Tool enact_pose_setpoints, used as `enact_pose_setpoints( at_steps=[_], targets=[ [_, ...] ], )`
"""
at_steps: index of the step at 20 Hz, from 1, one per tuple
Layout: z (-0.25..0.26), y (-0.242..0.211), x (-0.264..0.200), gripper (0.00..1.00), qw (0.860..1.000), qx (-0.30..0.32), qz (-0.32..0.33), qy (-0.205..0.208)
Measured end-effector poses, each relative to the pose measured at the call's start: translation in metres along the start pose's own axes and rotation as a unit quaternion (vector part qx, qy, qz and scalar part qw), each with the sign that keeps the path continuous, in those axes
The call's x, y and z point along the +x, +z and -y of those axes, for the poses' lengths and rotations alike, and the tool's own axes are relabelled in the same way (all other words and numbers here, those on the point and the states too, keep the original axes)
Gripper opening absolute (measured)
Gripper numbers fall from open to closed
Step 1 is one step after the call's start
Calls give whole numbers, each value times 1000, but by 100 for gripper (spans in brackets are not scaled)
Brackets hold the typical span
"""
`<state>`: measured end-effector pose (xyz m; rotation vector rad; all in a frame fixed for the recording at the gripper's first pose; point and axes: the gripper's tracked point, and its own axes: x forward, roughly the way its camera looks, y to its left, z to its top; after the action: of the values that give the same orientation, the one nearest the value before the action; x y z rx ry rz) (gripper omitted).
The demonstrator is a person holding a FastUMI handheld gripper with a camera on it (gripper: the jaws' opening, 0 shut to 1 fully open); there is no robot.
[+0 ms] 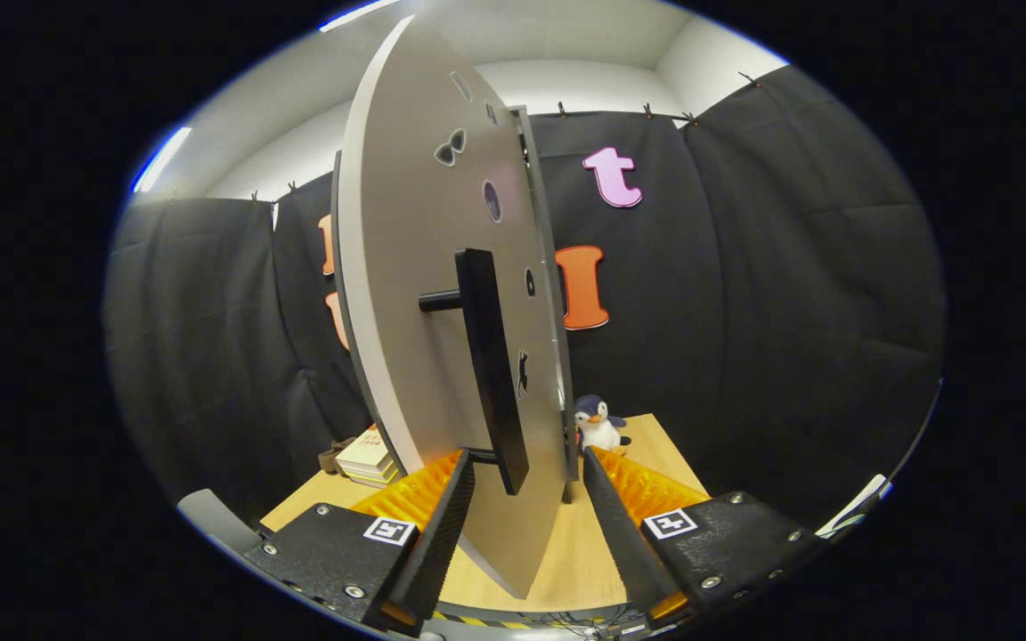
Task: Open the shoe cabinet door, grab the shoes and put them into the shoe cabinet, then close the shoe cabinet door.
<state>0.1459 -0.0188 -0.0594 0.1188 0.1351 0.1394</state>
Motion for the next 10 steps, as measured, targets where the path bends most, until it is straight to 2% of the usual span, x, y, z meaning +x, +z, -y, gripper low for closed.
enact_pose_setpoints(
  at_steps=[5,10],
  targets=[
    [-46,-3,21,80,1000,-2,-9,7],
    [-95,-4,54,85,999,14,-12,34]
  ],
)
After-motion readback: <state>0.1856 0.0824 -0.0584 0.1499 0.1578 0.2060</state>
